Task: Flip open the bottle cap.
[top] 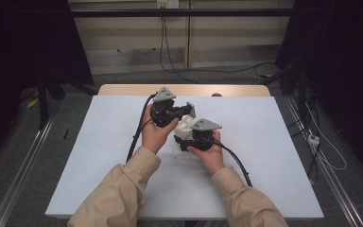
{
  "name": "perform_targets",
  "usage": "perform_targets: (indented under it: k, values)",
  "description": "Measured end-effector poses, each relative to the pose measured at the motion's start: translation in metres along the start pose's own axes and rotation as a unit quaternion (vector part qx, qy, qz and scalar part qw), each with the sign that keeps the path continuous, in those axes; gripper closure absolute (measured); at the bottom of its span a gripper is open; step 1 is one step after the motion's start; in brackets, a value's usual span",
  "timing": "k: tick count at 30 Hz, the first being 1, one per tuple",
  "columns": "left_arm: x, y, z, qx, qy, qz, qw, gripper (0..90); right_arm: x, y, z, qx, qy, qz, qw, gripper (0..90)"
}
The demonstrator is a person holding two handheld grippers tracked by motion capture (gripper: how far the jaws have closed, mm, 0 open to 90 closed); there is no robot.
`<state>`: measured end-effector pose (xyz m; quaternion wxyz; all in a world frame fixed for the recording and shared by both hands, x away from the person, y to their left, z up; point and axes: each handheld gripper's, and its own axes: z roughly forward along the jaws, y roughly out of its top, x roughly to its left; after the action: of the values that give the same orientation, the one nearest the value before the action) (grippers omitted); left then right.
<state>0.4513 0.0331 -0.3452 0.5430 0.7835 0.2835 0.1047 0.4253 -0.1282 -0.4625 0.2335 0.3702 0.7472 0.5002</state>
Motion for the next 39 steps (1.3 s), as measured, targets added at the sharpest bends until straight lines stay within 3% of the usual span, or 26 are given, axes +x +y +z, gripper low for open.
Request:
perform_targets:
  k: [39]
  values:
    - [0.005, 0.007, 0.012, 0.004, 0.007, -0.002, 1.0000, 90.0, 0.000, 0.000, 0.000, 0.001, -0.001, -0.001, 1.0000, 18.8]
